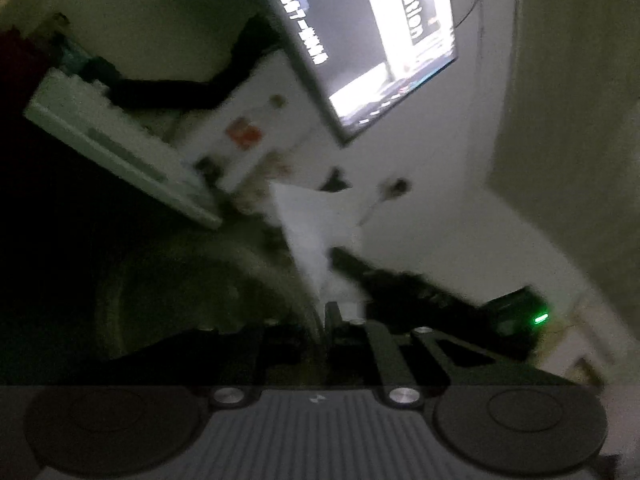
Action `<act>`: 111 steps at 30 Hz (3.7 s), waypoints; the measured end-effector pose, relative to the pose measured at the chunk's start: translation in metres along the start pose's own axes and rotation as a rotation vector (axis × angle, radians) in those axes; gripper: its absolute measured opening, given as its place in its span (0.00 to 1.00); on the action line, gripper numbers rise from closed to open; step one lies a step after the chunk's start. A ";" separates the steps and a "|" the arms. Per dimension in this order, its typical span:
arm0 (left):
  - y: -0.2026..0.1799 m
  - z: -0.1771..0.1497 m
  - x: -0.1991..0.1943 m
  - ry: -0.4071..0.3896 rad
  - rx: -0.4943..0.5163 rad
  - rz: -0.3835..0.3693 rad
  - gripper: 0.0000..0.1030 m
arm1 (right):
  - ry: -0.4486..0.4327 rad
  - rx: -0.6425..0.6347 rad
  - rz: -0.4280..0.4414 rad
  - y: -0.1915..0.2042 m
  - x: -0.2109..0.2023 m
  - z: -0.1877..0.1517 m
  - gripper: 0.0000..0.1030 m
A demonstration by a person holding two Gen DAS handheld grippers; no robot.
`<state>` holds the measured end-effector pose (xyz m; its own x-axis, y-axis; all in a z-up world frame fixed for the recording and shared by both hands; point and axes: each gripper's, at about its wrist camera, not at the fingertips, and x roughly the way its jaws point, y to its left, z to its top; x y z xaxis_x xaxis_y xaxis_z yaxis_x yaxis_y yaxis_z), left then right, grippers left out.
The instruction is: Clean container
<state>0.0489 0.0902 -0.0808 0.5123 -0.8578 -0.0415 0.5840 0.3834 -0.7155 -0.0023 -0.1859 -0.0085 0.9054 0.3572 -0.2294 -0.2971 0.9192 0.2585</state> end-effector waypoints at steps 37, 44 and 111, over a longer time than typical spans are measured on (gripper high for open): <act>-0.055 -0.035 0.018 -0.091 0.459 0.289 0.25 | 0.064 -0.162 -0.060 0.030 0.015 -0.024 0.06; -0.052 -0.034 0.017 -0.118 0.484 0.300 0.26 | 0.053 -0.168 -0.041 0.030 0.017 -0.026 0.06; -0.029 -0.032 0.026 0.098 0.438 0.424 0.74 | 0.108 -0.258 0.212 0.073 0.055 -0.018 0.06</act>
<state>0.0248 0.0460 -0.0831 0.7086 -0.6193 -0.3382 0.5568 0.7852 -0.2710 0.0198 -0.0964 -0.0195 0.7821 0.5478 -0.2972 -0.5548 0.8292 0.0683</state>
